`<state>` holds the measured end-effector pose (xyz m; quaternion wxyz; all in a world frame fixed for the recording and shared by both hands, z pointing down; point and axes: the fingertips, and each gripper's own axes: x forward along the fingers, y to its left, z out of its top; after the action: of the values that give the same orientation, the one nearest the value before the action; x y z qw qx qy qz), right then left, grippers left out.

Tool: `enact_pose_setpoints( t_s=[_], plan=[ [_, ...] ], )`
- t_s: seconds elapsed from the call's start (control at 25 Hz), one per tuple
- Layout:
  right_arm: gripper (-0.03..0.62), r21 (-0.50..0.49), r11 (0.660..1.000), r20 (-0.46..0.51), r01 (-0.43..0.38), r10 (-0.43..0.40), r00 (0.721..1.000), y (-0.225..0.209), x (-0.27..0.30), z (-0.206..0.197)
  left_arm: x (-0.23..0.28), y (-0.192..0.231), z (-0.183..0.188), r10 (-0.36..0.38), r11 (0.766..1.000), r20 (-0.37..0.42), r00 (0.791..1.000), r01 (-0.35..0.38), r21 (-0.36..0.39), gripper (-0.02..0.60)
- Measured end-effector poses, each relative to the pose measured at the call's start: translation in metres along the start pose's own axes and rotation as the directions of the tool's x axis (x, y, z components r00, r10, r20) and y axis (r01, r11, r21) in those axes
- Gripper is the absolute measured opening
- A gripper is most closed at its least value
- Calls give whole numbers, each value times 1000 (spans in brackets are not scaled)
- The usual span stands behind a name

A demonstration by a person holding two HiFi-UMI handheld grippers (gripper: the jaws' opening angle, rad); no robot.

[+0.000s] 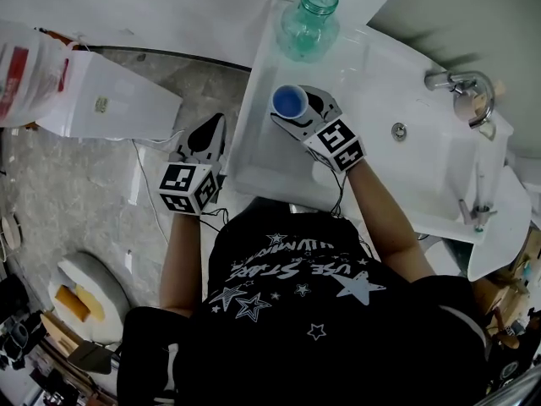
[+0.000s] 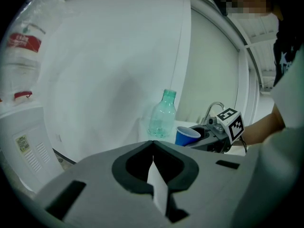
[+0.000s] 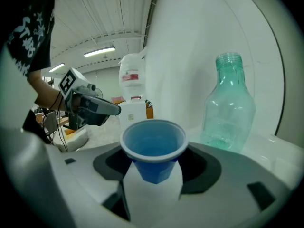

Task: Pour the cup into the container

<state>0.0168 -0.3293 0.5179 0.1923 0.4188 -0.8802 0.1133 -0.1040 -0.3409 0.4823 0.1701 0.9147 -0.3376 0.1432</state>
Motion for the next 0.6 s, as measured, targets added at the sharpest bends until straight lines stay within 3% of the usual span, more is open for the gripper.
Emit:
enact_pose_setpoints(
  t_s=[0.6],
  plan=[
    [296, 35, 992, 6, 119, -119, 993, -70, -88, 77, 41, -41, 72, -123, 989, 57, 991, 119, 83, 11]
  ],
)
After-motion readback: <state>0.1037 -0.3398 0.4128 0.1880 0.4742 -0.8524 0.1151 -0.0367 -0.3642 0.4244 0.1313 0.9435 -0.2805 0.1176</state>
